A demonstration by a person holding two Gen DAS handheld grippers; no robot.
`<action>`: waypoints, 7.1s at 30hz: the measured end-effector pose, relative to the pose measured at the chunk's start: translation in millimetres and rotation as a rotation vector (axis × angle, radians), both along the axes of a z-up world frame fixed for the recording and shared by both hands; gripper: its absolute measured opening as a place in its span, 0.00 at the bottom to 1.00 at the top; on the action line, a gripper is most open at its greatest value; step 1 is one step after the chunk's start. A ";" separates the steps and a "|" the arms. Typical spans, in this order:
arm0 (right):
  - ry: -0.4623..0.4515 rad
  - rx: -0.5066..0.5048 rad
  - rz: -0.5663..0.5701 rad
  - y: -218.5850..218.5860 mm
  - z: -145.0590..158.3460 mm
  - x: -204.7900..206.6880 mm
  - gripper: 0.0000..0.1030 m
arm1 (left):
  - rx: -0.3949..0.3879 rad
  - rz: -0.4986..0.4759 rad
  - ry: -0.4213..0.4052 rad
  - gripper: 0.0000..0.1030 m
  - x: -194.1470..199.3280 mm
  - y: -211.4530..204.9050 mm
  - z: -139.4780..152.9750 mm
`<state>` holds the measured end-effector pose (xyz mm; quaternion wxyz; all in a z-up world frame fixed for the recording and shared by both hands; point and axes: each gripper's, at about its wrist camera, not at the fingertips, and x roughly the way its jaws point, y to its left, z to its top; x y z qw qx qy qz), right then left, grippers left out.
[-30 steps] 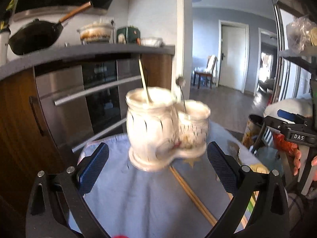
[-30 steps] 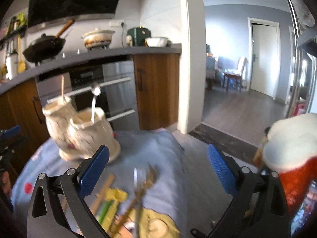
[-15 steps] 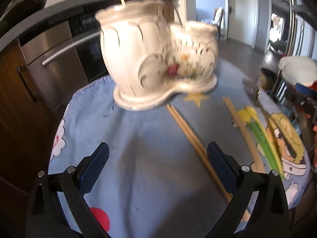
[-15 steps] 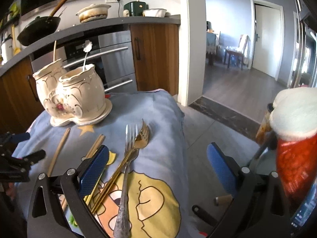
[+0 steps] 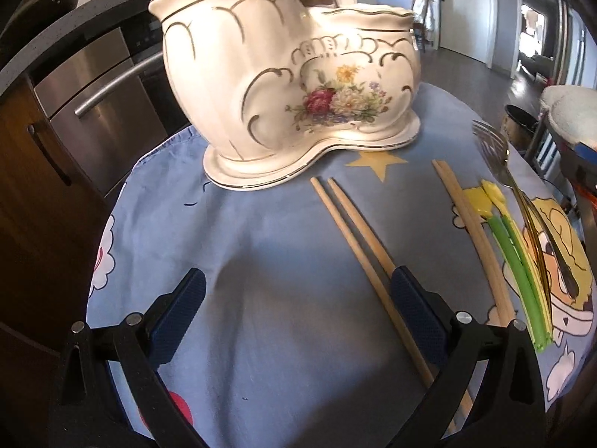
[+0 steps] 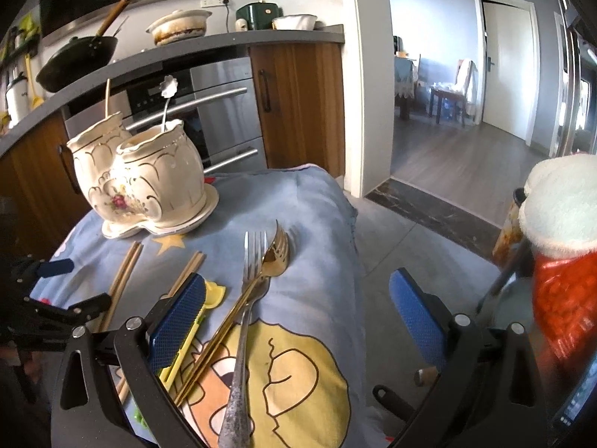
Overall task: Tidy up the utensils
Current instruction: 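Grasp another chopstick with the left gripper while the right gripper grasps a gold fork, then lift the chopstick and gold fork and carry them over the holder, then lower the chopstick and fork into the holder cups, opening both grippers, then move both grippers back over the utensils lying on the cloth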
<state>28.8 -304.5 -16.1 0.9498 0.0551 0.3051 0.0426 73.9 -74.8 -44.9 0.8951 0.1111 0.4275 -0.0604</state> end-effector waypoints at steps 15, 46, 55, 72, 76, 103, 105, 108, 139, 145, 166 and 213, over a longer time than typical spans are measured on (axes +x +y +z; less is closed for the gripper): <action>0.068 -0.004 0.026 13.5 -1.8 39.9 0.87 | -0.055 -0.203 0.085 0.13 -4.1 -15.7 3.8; 0.199 0.137 0.040 12.9 10.5 66.2 0.06 | -0.074 -0.195 0.075 0.05 -0.4 35.0 12.0; 0.039 0.162 0.113 19.5 55.4 23.6 0.03 | -0.116 -0.215 -0.018 0.05 -20.6 47.5 37.1; -0.273 0.089 0.170 52.3 130.0 -11.4 0.03 | -0.232 -0.250 -0.259 0.05 -55.7 57.5 86.0; -0.301 0.092 0.183 58.8 141.7 -5.8 0.03 | -0.273 -0.241 -0.336 0.05 -56.6 64.6 101.0; -0.445 0.162 0.159 73.5 207.8 80.8 0.03 | -0.450 -0.175 -0.651 0.05 72.0 69.9 194.0; -0.463 0.148 0.142 74.6 206.1 84.5 0.03 | -0.450 -0.165 -0.667 0.05 78.6 68.4 190.6; -0.473 0.127 0.127 77.3 198.4 89.9 0.03 | -0.429 -0.140 -0.684 0.05 89.8 63.7 180.1; -0.261 0.159 0.116 71.9 112.6 128.8 0.03 | -0.331 -0.149 -0.543 0.05 74.4 62.7 111.3; -0.249 0.157 0.108 70.6 110.2 131.6 0.03 | -0.333 -0.146 -0.543 0.05 73.7 63.4 111.6; -0.245 0.209 0.082 54.6 110.2 115.0 0.84 | -0.362 -0.126 -0.569 0.52 51.5 76.5 122.5; 0.005 -0.006 0.030 18.4 -6.1 -5.2 0.95 | -0.286 -0.076 -0.227 0.95 -39.0 26.0 33.7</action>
